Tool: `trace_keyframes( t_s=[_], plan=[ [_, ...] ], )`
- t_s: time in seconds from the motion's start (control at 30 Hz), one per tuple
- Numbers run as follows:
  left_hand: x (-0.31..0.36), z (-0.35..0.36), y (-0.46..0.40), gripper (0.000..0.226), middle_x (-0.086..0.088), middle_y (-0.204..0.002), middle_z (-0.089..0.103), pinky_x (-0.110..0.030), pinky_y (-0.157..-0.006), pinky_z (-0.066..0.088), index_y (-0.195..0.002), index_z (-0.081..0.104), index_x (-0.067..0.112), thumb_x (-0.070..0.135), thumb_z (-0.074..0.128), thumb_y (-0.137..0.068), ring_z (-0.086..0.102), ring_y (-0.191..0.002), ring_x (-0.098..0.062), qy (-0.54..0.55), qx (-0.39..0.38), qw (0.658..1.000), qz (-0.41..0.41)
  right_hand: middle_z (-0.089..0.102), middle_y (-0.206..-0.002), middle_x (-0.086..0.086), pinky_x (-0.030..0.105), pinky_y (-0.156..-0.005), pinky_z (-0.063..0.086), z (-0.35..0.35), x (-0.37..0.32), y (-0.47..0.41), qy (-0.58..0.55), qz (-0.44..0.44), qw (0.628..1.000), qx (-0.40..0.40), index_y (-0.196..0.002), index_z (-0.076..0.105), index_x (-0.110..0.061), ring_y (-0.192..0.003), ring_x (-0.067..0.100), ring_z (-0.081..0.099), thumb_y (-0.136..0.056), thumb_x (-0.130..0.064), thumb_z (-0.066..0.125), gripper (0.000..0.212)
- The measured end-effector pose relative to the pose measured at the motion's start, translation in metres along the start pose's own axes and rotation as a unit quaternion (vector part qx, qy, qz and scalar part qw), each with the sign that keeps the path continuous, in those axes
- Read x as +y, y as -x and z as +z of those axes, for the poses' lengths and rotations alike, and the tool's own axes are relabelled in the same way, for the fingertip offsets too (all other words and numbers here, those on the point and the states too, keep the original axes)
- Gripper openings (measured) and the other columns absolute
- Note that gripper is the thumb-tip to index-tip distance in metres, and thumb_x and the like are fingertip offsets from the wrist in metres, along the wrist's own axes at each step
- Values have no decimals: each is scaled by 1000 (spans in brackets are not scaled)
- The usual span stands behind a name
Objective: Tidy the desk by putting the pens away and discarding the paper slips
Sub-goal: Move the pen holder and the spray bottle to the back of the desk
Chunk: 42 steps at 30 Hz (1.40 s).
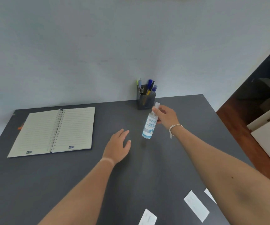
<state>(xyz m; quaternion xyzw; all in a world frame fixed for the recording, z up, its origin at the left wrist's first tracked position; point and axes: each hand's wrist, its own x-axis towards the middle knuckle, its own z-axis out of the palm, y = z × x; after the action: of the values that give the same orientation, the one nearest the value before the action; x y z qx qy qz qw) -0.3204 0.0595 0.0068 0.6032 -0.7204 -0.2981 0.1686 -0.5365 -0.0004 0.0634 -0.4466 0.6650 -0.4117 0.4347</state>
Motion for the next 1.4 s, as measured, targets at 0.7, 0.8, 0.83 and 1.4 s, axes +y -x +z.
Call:
trace_keyframes(
  t_s=[0.7,0.8,0.83,1.4],
  plan=[
    [36,83,-78,54,1,-157,23,-31,-120,2,-144,32,23,40,40,-94,14,-147,-19,-131,-1,990,50,66,-85,4,40,-78,57,-75,8,-147,91,-55,994,5,-92,62,-21,-71,19,61,-82,-40,60,22],
    [33,86,-77,54,1,-157,22,-30,-120,2,-145,32,22,40,39,-94,14,-147,-18,-147,8,988,55,65,-87,6,47,-82,56,-72,8,-157,91,-65,994,-3,-93,62,-18,-76,24,61,-82,-38,61,24],
    [33,86,-77,54,1,-157,22,-30,-120,2,-145,31,22,40,39,-94,14,-147,-18,-154,10,986,56,65,-90,8,48,-83,56,-71,8,-159,95,-68,993,-4,-97,62,-15,-81,27,63,-82,-38,61,27],
    [32,89,-77,54,3,-156,27,-28,-119,4,-143,34,24,41,38,-92,18,-146,-17,-169,28,983,57,63,-106,0,22,-81,42,-61,5,-181,135,-132,982,-23,-115,62,-16,-95,11,54,-87,-32,57,33]
  ],
)
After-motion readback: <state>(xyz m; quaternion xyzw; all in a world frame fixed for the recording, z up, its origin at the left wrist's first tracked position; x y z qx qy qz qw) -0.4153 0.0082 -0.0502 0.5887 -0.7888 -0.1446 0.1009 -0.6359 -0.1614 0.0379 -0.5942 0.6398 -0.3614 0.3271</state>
